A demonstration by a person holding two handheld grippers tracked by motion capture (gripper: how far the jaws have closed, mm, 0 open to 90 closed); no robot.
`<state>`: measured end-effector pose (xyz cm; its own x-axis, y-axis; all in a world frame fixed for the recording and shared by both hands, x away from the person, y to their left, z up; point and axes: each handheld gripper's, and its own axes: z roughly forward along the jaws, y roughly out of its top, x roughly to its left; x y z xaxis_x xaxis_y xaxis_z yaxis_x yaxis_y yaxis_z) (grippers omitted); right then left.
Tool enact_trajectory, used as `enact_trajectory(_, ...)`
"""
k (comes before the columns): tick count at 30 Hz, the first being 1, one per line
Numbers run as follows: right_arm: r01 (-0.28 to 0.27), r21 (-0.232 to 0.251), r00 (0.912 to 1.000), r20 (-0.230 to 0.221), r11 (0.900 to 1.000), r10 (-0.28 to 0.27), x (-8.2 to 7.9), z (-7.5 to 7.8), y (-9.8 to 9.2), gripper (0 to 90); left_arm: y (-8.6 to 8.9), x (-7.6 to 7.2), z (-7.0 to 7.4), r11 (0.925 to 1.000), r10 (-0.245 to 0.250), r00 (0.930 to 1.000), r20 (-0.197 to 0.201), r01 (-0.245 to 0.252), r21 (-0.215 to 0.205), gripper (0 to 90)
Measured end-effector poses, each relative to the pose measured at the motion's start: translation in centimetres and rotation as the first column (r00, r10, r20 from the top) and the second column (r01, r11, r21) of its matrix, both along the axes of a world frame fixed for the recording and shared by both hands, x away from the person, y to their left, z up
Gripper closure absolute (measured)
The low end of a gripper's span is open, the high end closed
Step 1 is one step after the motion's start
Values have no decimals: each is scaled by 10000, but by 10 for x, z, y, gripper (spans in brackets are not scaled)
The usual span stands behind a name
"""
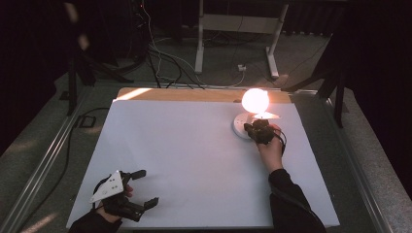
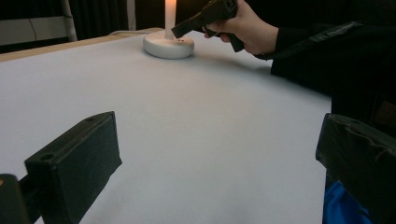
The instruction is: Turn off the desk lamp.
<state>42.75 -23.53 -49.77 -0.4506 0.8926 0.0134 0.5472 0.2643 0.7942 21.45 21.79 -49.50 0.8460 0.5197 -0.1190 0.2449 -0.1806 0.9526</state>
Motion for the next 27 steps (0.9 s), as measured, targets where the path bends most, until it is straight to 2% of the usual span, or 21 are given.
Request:
enact_trajectory(12,55,-8,9999,-131,10000,-56,1,-6,1,898,0,0,0,10000,19,10000,21,-19,-4,5)
enact_trajectory(22,-32,206,10000,31,9998,32,-1,-9,0,898,0,-1,0,10000,-7,10000,46,7,19,5)
enact_trajectory(24,-13,74,10000,-94,10000,14,0,-7,1,898,0,-1,0,10000,4,10000,46,-4,5,5)
enact_trajectory(27,-75,-72,10000,-44,9999,75,-1,-4,2,898,0,0,0,10000,27,10000,51,-27,-6,5)
